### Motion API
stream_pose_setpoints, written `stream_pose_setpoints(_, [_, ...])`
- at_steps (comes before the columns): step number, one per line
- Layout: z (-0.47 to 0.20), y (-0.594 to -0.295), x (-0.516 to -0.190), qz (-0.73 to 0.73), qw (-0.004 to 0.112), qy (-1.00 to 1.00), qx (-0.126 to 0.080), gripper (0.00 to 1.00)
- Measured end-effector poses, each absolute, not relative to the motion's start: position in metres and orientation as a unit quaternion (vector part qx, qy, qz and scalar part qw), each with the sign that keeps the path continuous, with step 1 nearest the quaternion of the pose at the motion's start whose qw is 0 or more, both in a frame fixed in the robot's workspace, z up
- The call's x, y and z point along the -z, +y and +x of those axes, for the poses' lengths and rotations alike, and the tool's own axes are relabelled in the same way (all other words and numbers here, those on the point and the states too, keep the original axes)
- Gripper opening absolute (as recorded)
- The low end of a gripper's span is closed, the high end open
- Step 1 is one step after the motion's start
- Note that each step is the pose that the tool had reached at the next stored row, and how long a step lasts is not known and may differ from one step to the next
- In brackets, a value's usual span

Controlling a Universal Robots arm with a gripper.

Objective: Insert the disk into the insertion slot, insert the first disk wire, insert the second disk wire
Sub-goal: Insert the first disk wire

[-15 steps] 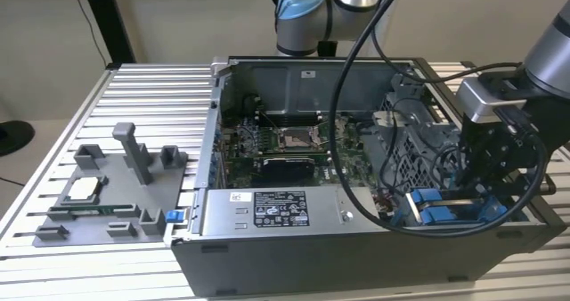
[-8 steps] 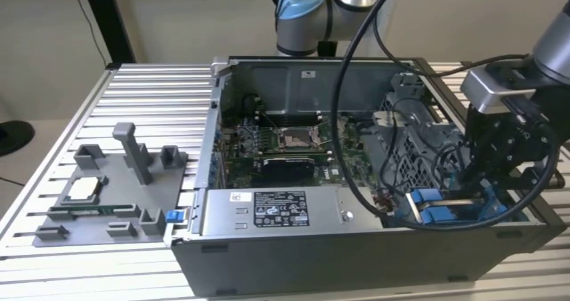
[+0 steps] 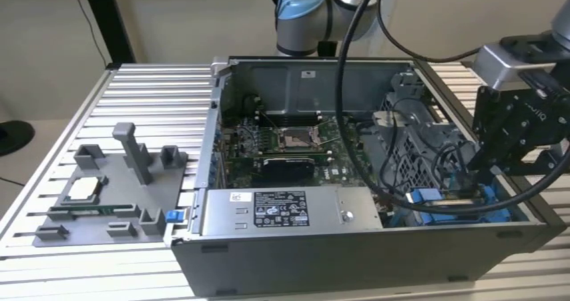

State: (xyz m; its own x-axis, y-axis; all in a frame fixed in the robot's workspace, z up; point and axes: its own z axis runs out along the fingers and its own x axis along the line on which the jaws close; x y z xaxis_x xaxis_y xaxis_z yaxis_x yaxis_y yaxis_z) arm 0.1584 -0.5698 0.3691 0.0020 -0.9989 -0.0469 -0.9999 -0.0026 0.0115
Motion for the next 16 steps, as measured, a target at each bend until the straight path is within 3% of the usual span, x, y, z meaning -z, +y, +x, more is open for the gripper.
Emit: stream_pose_setpoints(16, [0.18,-0.572,-0.376,-0.713,0.013,0.701,-0.024,0.0])
